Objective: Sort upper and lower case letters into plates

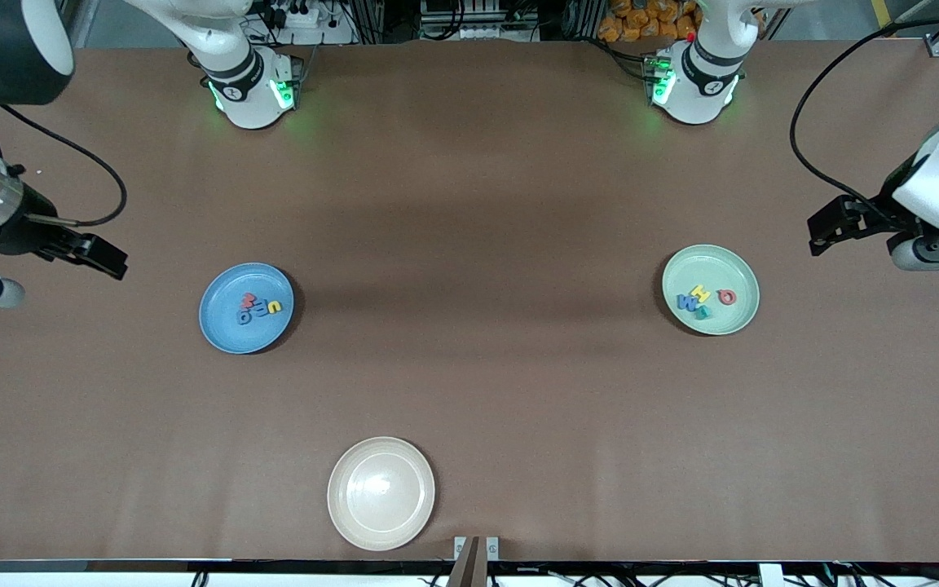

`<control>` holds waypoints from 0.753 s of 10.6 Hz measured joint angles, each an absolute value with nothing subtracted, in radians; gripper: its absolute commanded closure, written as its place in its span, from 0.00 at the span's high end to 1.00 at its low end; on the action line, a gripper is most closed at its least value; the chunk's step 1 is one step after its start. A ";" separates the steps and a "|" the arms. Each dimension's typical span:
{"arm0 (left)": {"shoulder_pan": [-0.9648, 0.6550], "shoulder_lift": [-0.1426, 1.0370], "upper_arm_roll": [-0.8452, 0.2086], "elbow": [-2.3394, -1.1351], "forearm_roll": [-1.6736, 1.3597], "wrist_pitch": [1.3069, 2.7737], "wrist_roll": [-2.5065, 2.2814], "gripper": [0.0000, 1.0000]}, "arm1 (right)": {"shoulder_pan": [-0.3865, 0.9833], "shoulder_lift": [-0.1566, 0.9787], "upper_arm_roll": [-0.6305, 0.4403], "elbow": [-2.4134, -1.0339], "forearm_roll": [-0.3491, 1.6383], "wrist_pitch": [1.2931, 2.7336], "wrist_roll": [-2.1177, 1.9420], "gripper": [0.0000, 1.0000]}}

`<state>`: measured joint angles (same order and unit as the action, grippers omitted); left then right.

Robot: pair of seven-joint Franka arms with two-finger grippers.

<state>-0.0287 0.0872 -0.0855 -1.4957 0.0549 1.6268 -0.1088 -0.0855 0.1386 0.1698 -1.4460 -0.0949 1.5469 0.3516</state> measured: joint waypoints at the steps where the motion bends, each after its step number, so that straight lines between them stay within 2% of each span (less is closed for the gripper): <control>1: -0.019 0.085 -0.094 -1.496 0.055 1.623 -0.109 1.00 | -0.052 0.124 0.106 -1.445 -0.077 1.531 0.323 1.00; 8: -0.006 0.008 -0.108 -1.544 0.000 1.551 -0.109 1.00 | -0.027 0.098 0.077 -1.444 -0.043 1.486 0.263 1.00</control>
<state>-0.0062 0.0083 -0.1083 -1.5441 -0.0003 1.5512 -0.1088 -0.0274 0.0978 0.0775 -1.4443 -0.0426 1.4864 0.2635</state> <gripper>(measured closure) 0.000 0.000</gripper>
